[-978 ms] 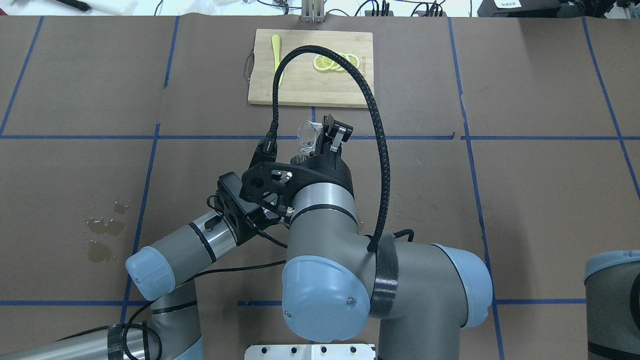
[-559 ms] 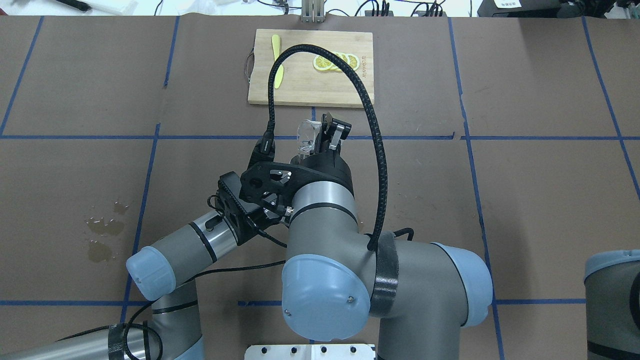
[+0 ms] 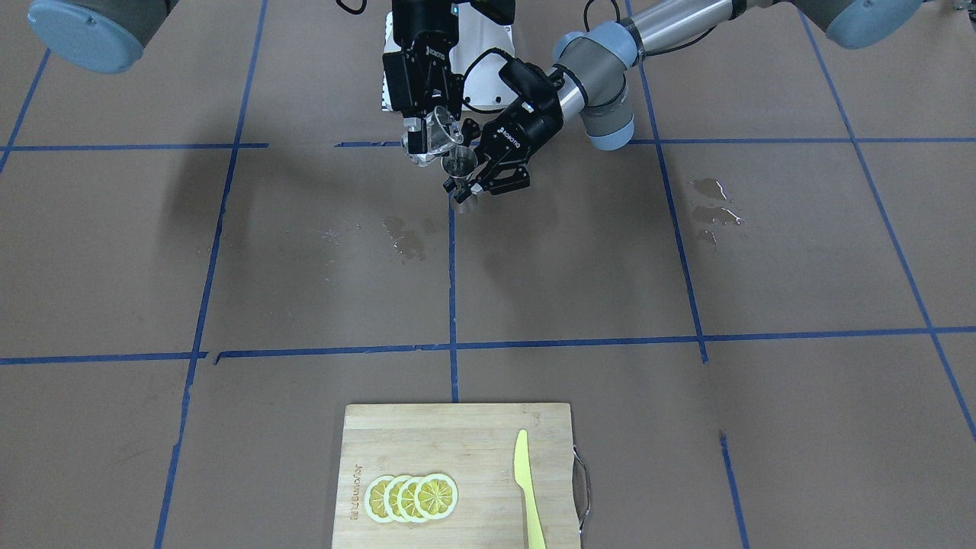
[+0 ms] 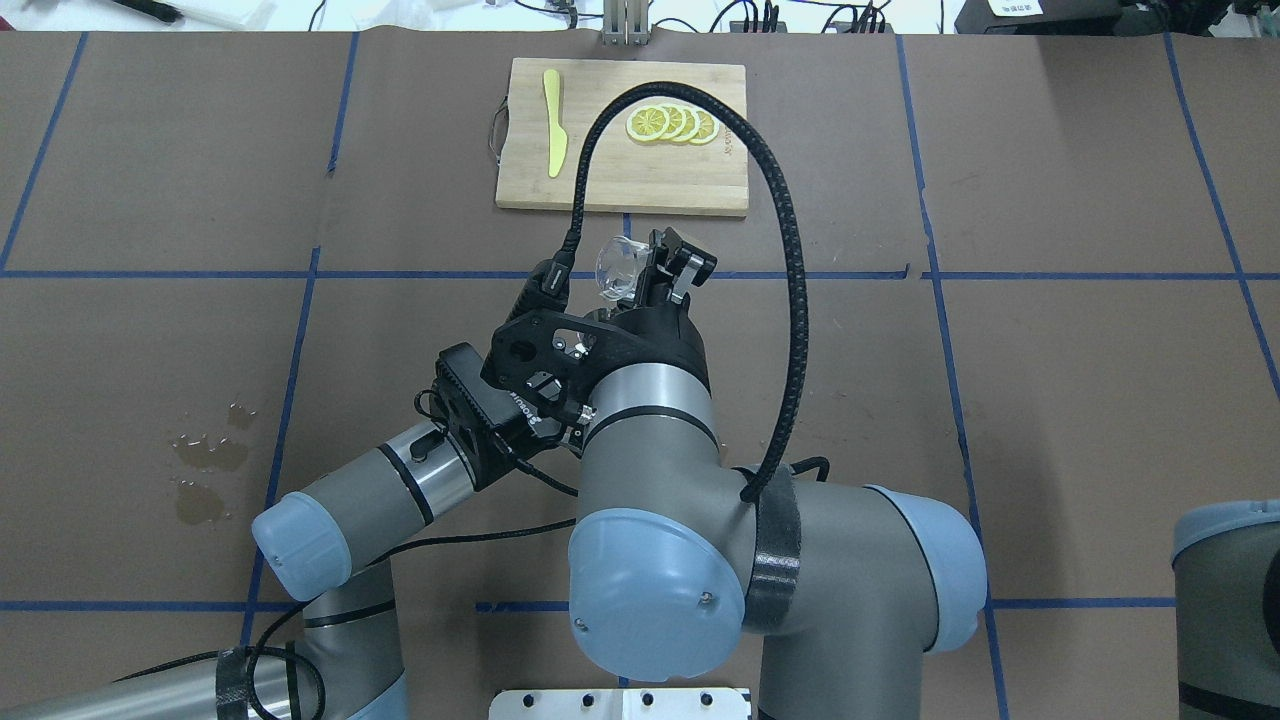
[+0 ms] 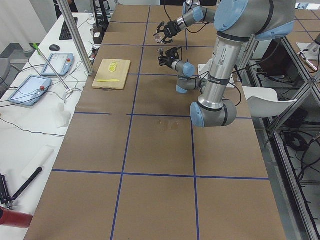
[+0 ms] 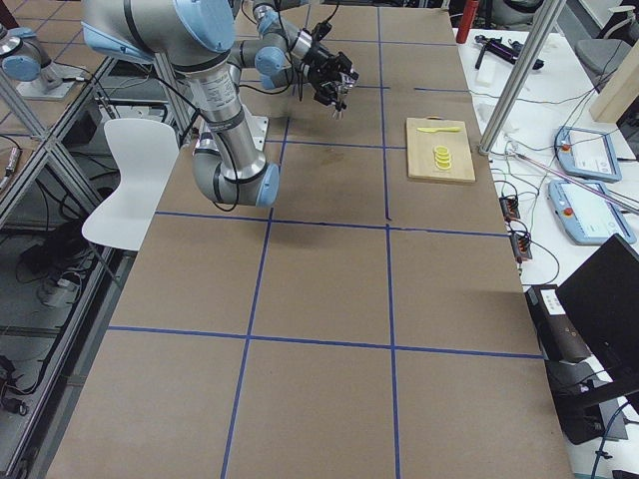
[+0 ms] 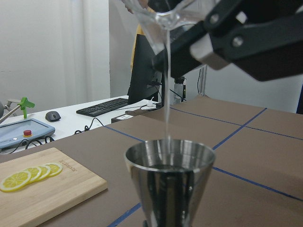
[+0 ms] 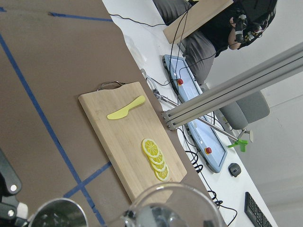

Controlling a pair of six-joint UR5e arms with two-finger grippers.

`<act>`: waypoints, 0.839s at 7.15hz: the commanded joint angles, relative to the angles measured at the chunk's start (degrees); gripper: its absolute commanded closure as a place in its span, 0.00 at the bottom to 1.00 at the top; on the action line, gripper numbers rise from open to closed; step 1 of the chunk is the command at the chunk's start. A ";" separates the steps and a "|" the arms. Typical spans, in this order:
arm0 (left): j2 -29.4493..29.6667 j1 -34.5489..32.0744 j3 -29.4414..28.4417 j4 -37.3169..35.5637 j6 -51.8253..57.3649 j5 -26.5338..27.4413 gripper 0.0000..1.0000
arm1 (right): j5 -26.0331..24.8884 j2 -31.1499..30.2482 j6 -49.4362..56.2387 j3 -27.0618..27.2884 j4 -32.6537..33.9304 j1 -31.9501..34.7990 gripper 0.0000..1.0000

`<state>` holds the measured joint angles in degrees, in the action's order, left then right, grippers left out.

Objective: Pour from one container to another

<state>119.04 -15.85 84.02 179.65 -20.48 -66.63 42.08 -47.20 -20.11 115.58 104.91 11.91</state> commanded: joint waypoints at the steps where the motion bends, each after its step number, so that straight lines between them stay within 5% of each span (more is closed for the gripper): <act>1: 0.05 -0.06 0.00 0.00 0.00 0.01 1.00 | 0.10 -1.04 -12.17 -0.09 -5.55 -0.22 1.00; 3: 0.14 -0.58 0.17 0.00 0.00 0.09 1.00 | 0.45 -2.80 -19.67 1.65 -10.76 0.39 1.00; 6: -0.38 -1.37 2.10 0.17 -2.71 5.00 1.00 | 0.54 -13.75 -33.72 5.98 -18.29 1.10 1.00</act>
<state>119.09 -16.75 85.21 179.75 -21.78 -63.67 42.61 -56.39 -48.60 120.76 90.83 12.64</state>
